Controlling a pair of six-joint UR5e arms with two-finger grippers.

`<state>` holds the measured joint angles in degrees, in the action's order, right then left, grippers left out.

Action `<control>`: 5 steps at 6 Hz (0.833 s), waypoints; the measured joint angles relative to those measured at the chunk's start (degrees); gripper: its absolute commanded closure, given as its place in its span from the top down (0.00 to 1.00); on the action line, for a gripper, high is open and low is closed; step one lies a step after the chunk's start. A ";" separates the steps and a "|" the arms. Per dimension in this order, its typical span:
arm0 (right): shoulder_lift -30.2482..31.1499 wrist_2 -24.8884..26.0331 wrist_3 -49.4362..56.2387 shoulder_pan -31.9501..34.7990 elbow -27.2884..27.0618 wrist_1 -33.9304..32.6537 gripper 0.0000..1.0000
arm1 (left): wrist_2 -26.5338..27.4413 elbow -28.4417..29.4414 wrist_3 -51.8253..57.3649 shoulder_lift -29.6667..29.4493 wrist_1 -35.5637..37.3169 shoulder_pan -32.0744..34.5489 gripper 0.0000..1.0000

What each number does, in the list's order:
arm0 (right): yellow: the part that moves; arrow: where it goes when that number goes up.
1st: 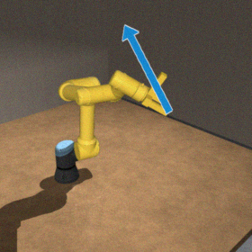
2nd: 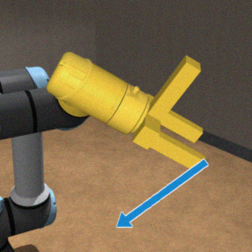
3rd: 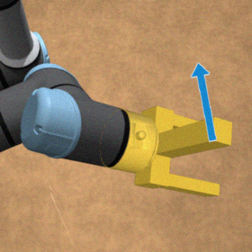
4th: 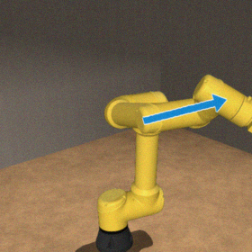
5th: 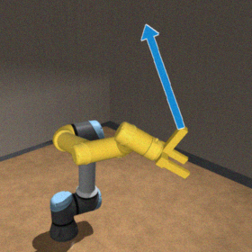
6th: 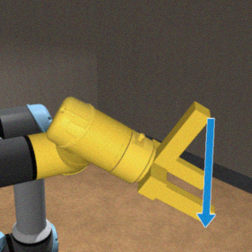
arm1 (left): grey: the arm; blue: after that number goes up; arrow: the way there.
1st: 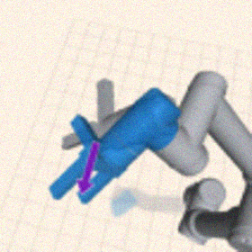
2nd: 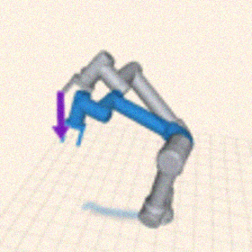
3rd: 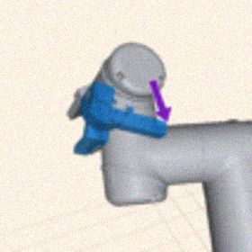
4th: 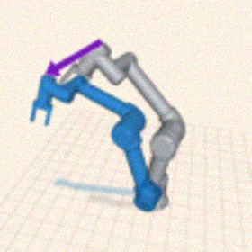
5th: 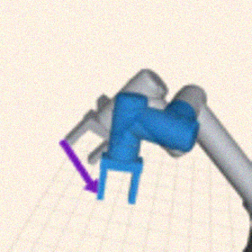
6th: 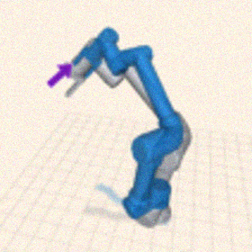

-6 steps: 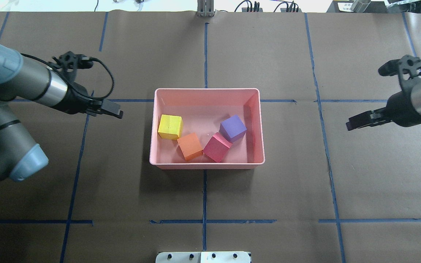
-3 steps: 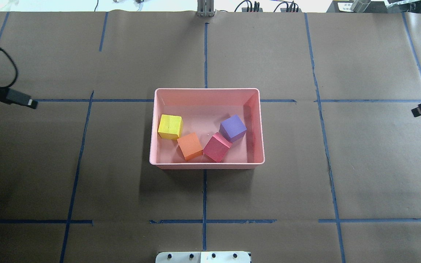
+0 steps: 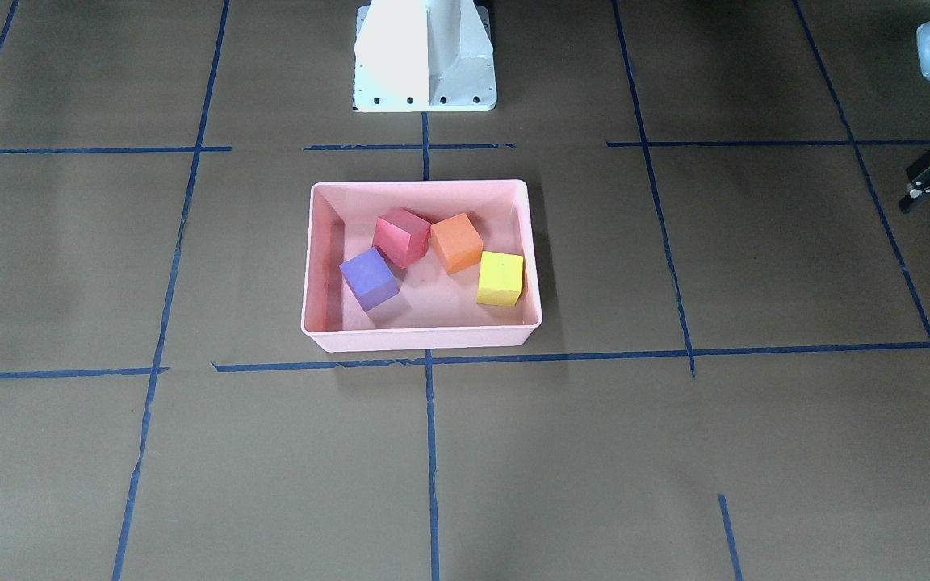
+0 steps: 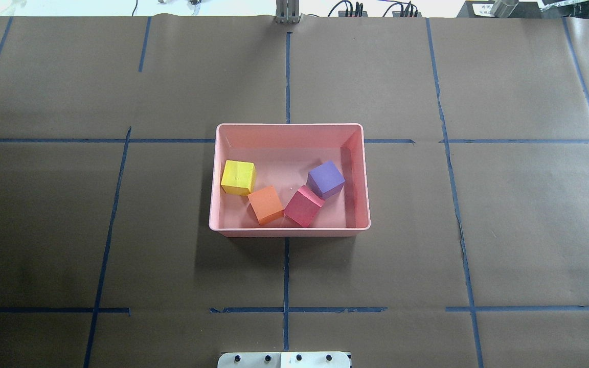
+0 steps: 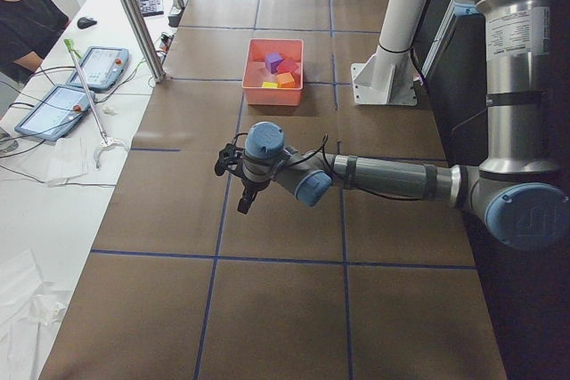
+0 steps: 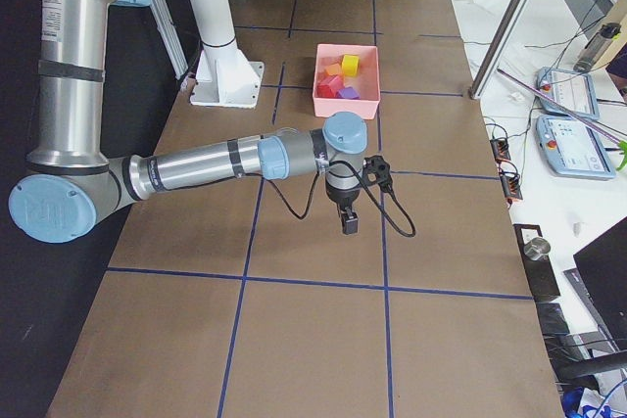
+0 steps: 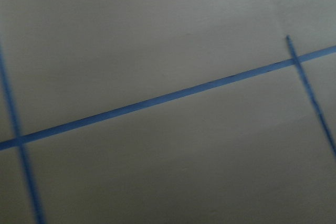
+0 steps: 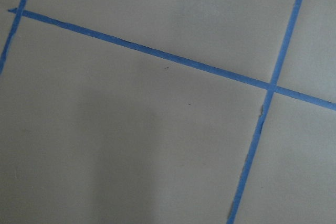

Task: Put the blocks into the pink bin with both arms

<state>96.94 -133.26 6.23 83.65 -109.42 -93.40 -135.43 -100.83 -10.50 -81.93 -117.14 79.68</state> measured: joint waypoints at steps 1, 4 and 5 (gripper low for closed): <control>0.79 -0.08 4.74 2.87 0.64 -2.81 1.00 | -0.24 -0.75 8.71 0.34 7.94 4.37 1.00; 4.07 -0.24 7.73 5.24 0.86 -4.84 1.00 | -0.01 -2.42 20.44 2.82 24.69 9.21 1.00; 4.80 -0.24 7.72 5.27 0.81 -4.84 1.00 | -0.65 -3.20 20.45 3.56 27.04 9.31 1.00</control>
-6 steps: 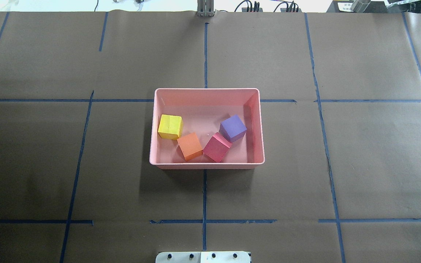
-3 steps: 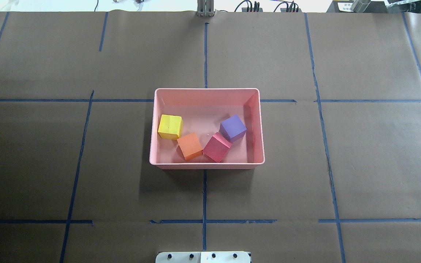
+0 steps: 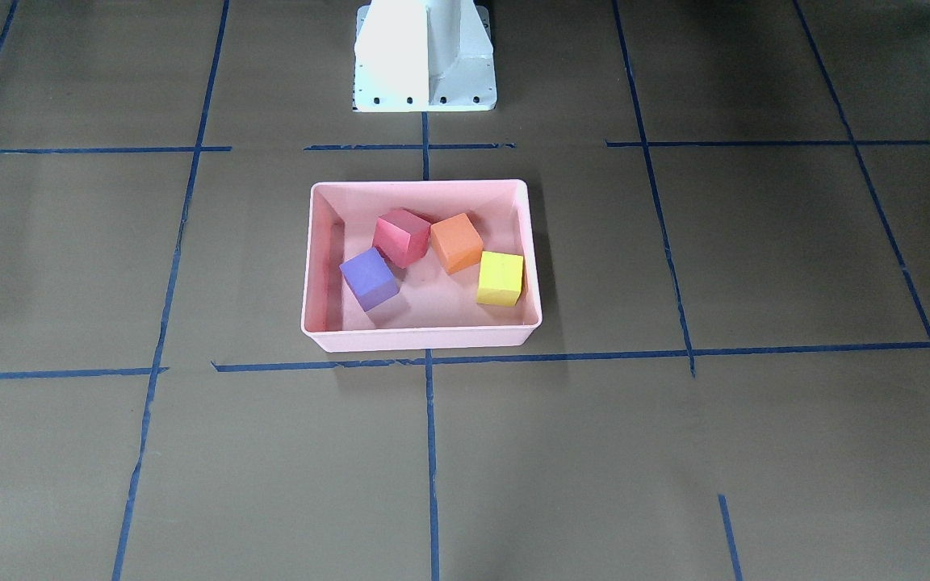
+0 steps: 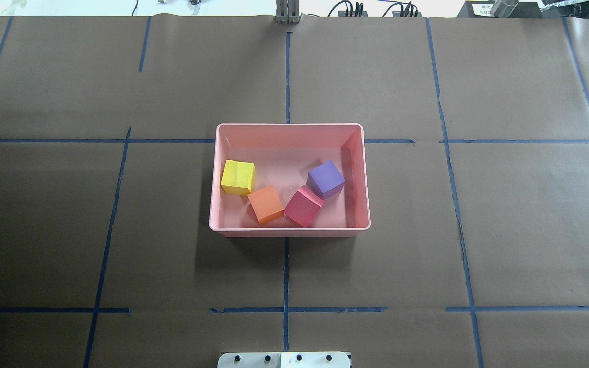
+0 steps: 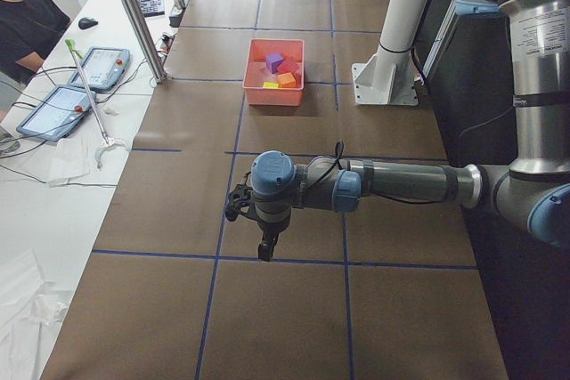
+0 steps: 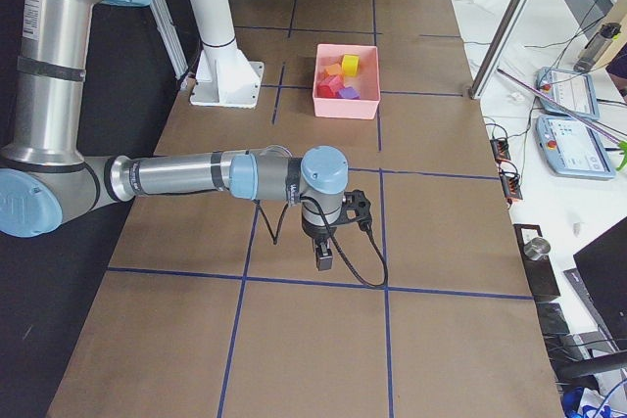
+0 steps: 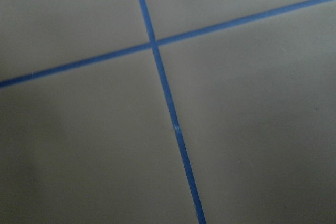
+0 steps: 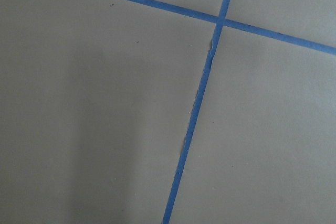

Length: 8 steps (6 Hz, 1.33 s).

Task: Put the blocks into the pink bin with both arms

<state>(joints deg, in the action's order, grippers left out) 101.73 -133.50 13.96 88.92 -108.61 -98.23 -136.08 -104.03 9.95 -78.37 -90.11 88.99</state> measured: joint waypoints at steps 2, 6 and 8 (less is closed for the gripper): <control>0.90 -0.02 -0.55 0.02 0.02 -0.11 1.00 | -0.95 -2.49 -0.12 0.01 7.15 -0.05 1.00; 3.33 -2.51 -0.74 0.28 -1.32 0.05 1.00 | 0.50 -5.23 0.04 -0.59 12.52 -0.05 1.00; 3.68 -2.29 -0.60 0.29 -0.83 0.35 1.00 | 1.20 -8.83 0.45 -0.10 15.29 0.09 1.00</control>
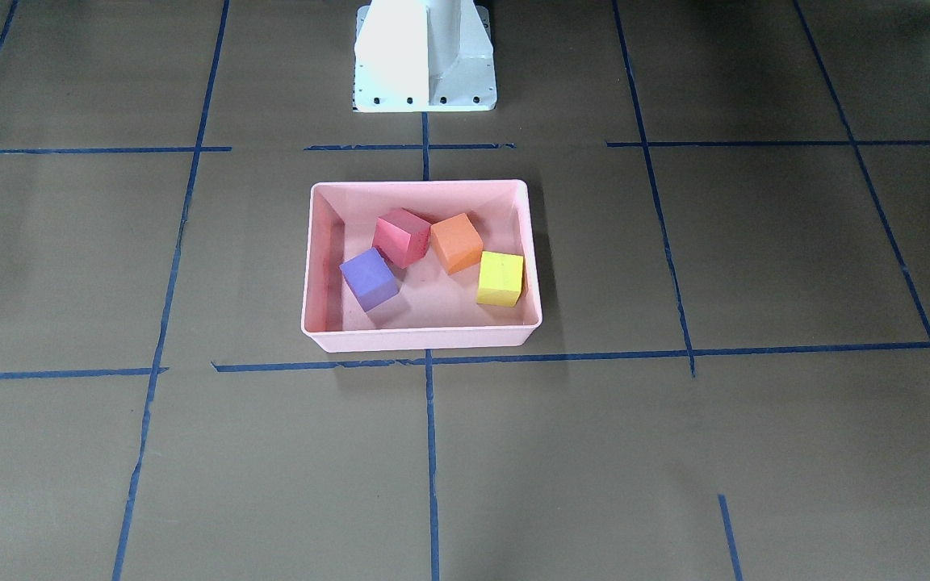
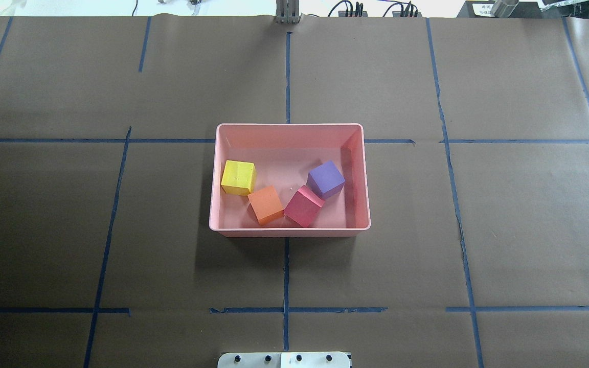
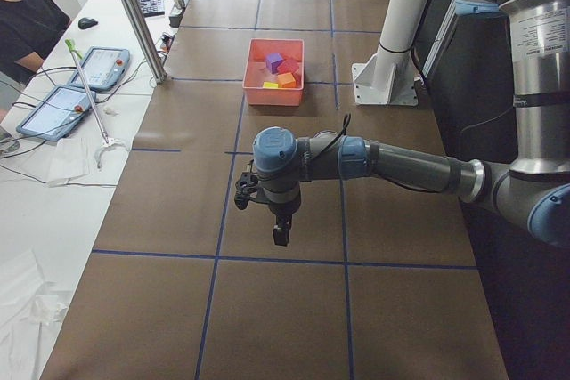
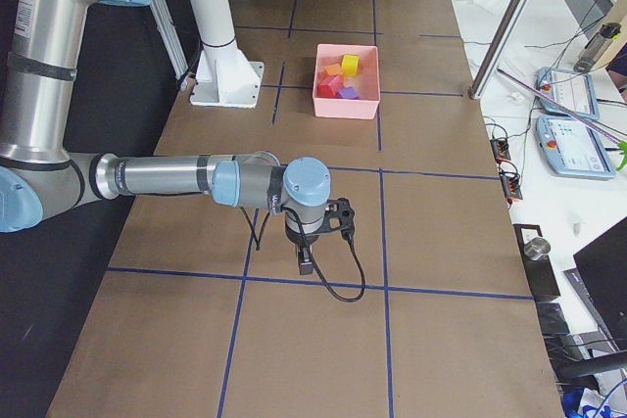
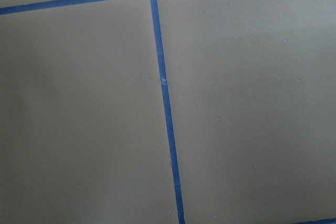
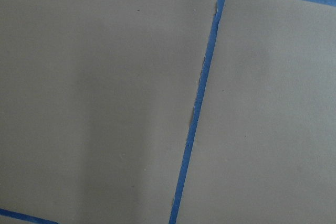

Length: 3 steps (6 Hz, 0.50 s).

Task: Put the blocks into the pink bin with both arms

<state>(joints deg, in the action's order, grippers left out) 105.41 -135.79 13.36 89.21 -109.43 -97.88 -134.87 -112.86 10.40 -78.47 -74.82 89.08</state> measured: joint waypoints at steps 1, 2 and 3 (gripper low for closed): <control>0.01 0.11 0.20 0.08 0.07 0.13 1.00 | -0.04 -0.99 0.02 0.66 0.12 0.00 1.00; 0.01 0.18 0.44 0.50 -0.07 0.17 1.00 | -0.32 -1.03 0.02 1.35 0.06 0.03 1.00; 0.03 0.26 0.56 1.05 -0.17 0.16 1.00 | -0.64 -1.10 0.00 2.11 -0.14 0.04 1.00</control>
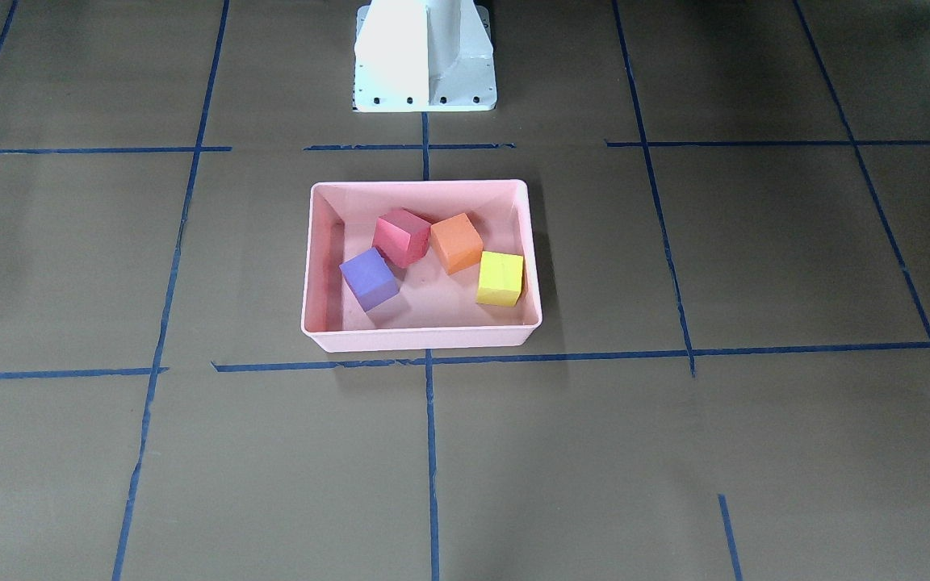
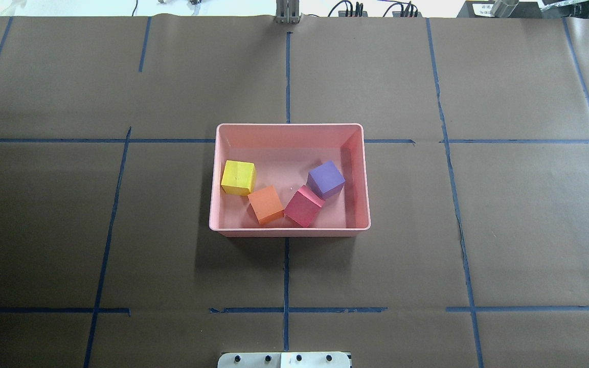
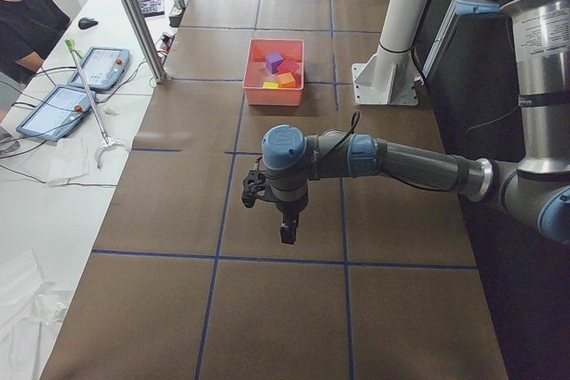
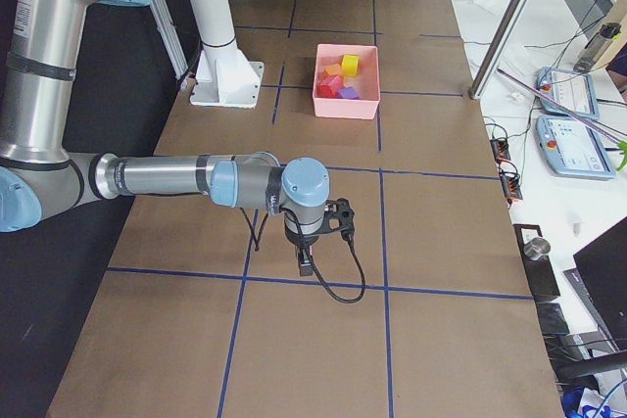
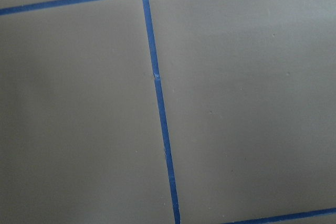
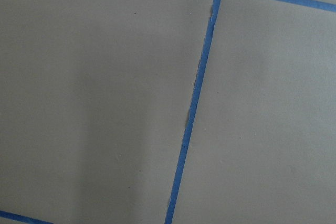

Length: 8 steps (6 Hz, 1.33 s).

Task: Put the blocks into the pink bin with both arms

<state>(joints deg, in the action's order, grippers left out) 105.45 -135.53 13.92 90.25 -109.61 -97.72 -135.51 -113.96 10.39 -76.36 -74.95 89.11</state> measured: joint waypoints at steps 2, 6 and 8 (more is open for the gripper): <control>-0.27 -0.31 0.05 0.21 0.44 -0.01 1.00 | -0.18 0.40 -0.29 0.28 0.01 0.69 1.00; 2.98 2.22 0.12 1.15 -4.51 -0.54 1.00 | 0.07 4.34 -0.59 -3.43 0.14 1.19 1.00; 3.49 2.63 -0.20 1.04 -3.79 -0.53 1.00 | 0.16 5.07 -0.29 -4.57 0.08 1.23 1.00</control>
<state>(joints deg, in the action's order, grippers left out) 108.94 -132.89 13.72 91.30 -113.40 -98.25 -135.35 -108.89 10.10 -80.93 -74.87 90.34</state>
